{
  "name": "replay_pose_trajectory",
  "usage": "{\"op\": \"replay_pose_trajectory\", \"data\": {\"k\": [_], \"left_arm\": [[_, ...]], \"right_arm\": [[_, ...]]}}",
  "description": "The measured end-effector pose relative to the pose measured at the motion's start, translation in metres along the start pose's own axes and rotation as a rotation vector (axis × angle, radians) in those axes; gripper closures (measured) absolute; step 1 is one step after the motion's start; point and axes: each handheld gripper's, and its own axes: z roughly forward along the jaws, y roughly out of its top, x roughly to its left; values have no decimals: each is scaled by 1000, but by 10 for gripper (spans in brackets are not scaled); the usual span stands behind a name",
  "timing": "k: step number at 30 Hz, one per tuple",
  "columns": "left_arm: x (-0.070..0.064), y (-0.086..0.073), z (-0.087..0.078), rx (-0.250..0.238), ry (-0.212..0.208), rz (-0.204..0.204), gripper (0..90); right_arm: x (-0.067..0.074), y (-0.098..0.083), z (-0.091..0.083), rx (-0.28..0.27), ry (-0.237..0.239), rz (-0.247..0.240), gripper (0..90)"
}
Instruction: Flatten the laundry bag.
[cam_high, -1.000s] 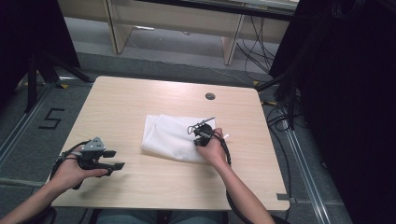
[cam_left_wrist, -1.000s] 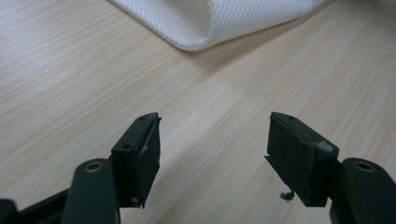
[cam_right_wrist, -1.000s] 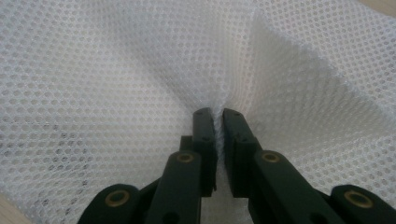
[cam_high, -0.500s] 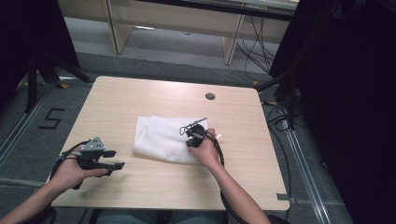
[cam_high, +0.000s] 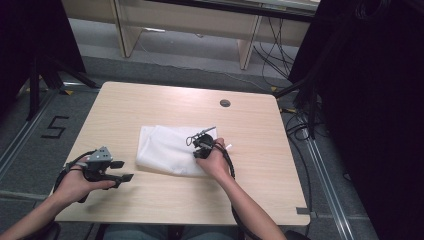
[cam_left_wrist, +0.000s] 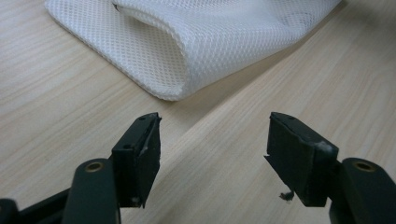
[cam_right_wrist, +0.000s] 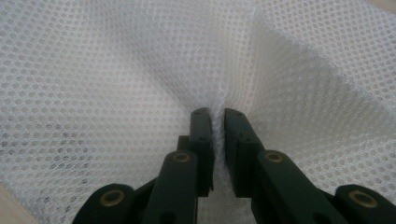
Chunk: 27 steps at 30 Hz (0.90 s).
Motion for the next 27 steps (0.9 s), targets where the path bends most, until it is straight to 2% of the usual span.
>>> {"op": "replay_pose_trajectory", "data": {"k": [1,2,4,5,6,7,9,11,13,15,16,17,19,21,22,23,24,26,27], "left_arm": [[-1,0,0,-6,-1,-12,348],[-1,0,0,-8,-3,-6,349],[-1,0,0,-9,-3,-4,349],[0,0,0,-8,-2,-3,349],[1,0,-1,5,-2,13,349],[0,0,-1,3,-3,-5,349],[1,0,-1,0,-2,12,350],[0,0,-1,0,-3,-2,350],[0,1,-2,9,-5,0,350],[0,1,-2,-1,11,-1,351],[1,1,-2,-3,10,16,354],[1,2,-2,-16,1,9,359],[-1,4,-4,-47,21,-7,377],[0,8,-7,-62,7,5,404],[-1,10,-8,-71,-4,-2,454],[-3,14,-9,-80,-16,-11,454],[-4,17,-10,-93,-16,-14,491],[-7,24,-12,-104,-22,5,516],[-9,27,-12,-105,-25,-1,540]], "right_arm": [[2,0,-1,10,1,21,829],[2,1,0,-1,-2,-3,827],[5,1,0,9,3,10,827],[4,1,2,-4,4,-9,826],[5,2,1,-2,9,-3,825],[5,2,1,-2,11,-2,824],[6,2,1,4,15,13,823],[7,2,2,-2,19,4,820],[7,2,2,-4,21,3,818],[8,2,2,-5,27,10,808],[7,3,2,-4,28,5,803],[7,3,2,-4,29,3,794],[6,3,1,0,40,-4,755],[4,6,-1,0,57,15,728],[-2,9,-4,-37,51,-3,715],[-2,9,-4,-37,51,-3,715],[-7,15,-10,-64,46,16,697],[-11,18,-12,-80,40,11,689],[-15,21,-15,-87,37,23,681]]}}
